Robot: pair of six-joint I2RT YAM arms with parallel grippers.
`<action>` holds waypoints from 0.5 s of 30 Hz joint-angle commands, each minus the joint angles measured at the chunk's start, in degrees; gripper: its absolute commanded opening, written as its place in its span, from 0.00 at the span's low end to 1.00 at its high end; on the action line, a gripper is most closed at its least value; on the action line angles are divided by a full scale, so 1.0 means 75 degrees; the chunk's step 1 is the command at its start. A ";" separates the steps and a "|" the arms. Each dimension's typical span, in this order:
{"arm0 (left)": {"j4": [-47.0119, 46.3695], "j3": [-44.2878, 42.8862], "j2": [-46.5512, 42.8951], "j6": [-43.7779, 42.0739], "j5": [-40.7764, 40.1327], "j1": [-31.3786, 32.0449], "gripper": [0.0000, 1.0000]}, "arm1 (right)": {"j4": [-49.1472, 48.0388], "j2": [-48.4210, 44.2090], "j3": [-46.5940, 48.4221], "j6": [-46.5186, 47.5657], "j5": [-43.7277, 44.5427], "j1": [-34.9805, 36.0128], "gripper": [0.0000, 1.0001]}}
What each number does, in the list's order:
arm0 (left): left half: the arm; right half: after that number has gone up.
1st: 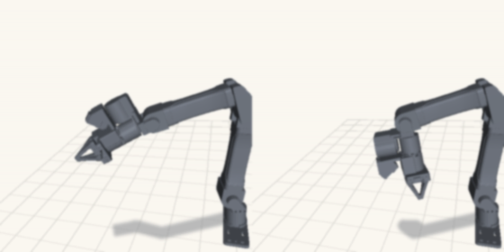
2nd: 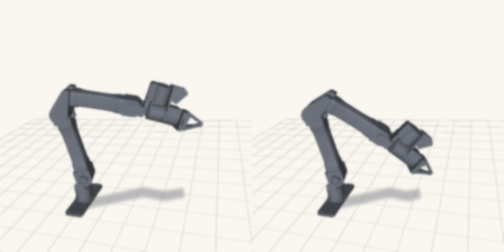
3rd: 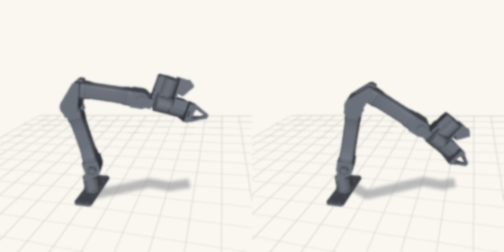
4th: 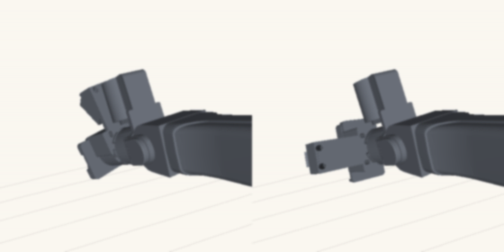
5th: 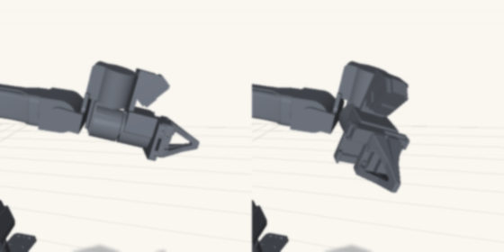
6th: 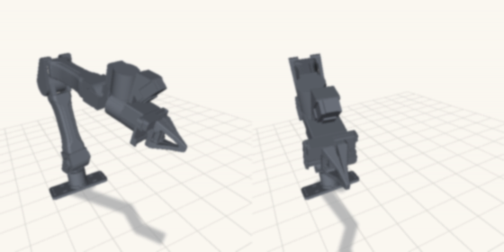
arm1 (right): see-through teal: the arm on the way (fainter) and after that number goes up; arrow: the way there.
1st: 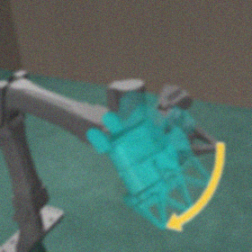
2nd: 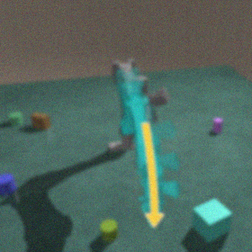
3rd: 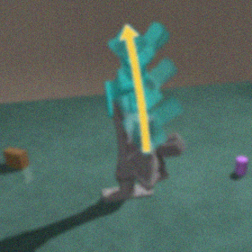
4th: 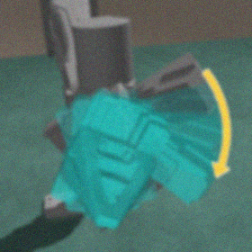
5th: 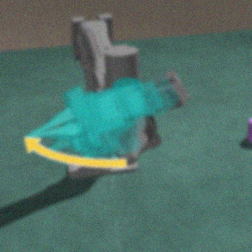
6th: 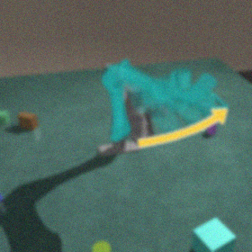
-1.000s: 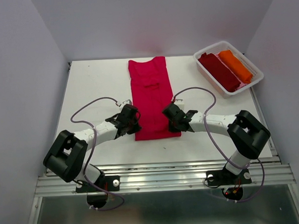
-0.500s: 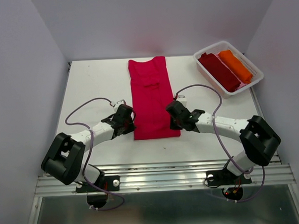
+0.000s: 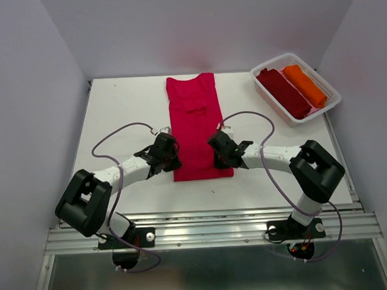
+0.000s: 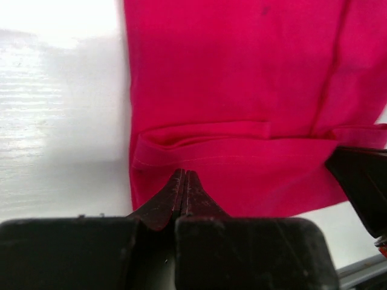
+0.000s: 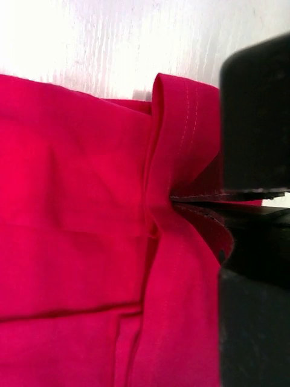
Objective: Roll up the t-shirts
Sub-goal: Roll the T-shirt to the center of the board.
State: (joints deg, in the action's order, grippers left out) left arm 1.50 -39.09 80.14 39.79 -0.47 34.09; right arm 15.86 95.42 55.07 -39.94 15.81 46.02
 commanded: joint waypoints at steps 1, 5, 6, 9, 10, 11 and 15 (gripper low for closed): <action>-0.0001 0.0091 0.0504 -0.0114 -0.0207 -0.0021 0.00 | -0.0357 0.0414 -0.0065 -0.0018 0.0001 -0.0066 0.07; 0.0198 0.0161 0.0764 -0.0126 -0.0569 -0.0115 0.00 | -0.0275 -0.0133 -0.0147 0.0076 -0.0046 -0.0066 0.07; 0.0257 0.0161 0.0787 -0.0137 -0.0640 -0.0138 0.00 | -0.0240 -0.0333 -0.0182 0.0087 0.0035 -0.0066 0.07; 0.0374 0.0185 0.0694 -0.0161 -0.0804 -0.0255 0.00 | -0.0216 -0.1107 -0.0451 0.0228 0.0539 -0.0066 0.08; 0.0386 0.0220 0.0601 -0.0161 -0.0828 -0.0302 0.00 | -0.0204 -0.1190 -0.0487 0.0414 0.0749 -0.0066 0.08; 0.0375 0.0232 0.0565 -0.0161 -0.0828 -0.0314 0.00 | -0.0169 -0.1191 -0.0475 0.0474 0.0832 -0.0066 0.08; 0.0374 0.0162 0.0541 -0.0161 -0.0804 -0.0326 0.00 | 0.0112 -0.0595 -0.0300 0.0486 0.1020 -0.0066 0.08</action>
State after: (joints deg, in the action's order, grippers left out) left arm 0.75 -38.92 84.90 39.90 -3.16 32.23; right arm 15.29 87.96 51.90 -37.80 19.73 45.78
